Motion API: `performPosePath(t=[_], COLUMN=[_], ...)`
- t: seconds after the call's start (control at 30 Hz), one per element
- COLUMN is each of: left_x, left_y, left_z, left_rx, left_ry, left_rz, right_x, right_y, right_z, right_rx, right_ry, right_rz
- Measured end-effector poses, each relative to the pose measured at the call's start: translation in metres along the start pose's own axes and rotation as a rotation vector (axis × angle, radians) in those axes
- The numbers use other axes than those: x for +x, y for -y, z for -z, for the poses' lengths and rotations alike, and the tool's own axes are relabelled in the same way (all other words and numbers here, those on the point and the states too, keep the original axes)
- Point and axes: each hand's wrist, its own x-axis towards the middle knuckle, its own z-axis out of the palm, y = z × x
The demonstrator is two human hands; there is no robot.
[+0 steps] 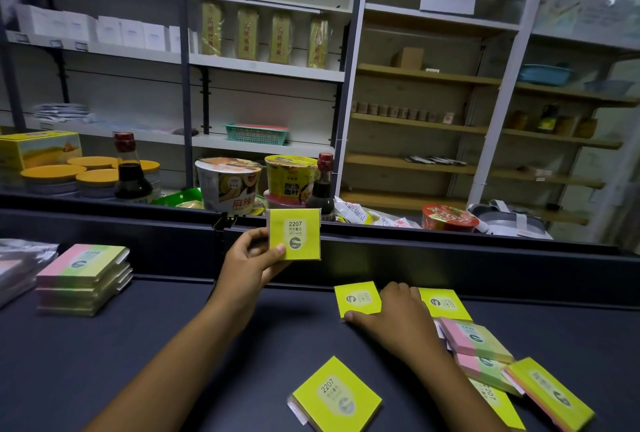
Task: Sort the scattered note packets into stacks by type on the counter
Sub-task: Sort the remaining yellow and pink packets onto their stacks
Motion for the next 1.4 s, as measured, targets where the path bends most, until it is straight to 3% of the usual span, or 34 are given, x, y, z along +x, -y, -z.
performPosePath(t=[0.23,0.63,0.87,1.4], left_x=[-0.002,-0.037,-0.071,-0.162], left_y=[0.003,-0.005,-0.044,-0.176], left_z=[0.001,0.002,0.049,0.235], left_rx=[0.037,0.113,0.122,0.204], left_ry=[-0.044,-0.141,-0.186,-0.309], left_rz=[-0.025,-0.104,-0.17,-0.274], right_x=[-0.003,-0.019,-0.046,-0.147], right_y=[0.006,0.015,0.06,0.254], right_z=[0.008,0.028,0.045,0.054], right_rx=[0.54,0.993,1.11,1.186], right_ry=[0.066,0.028,0.006,0.005], right_rz=[0.062,0.092,0.206,0.38])
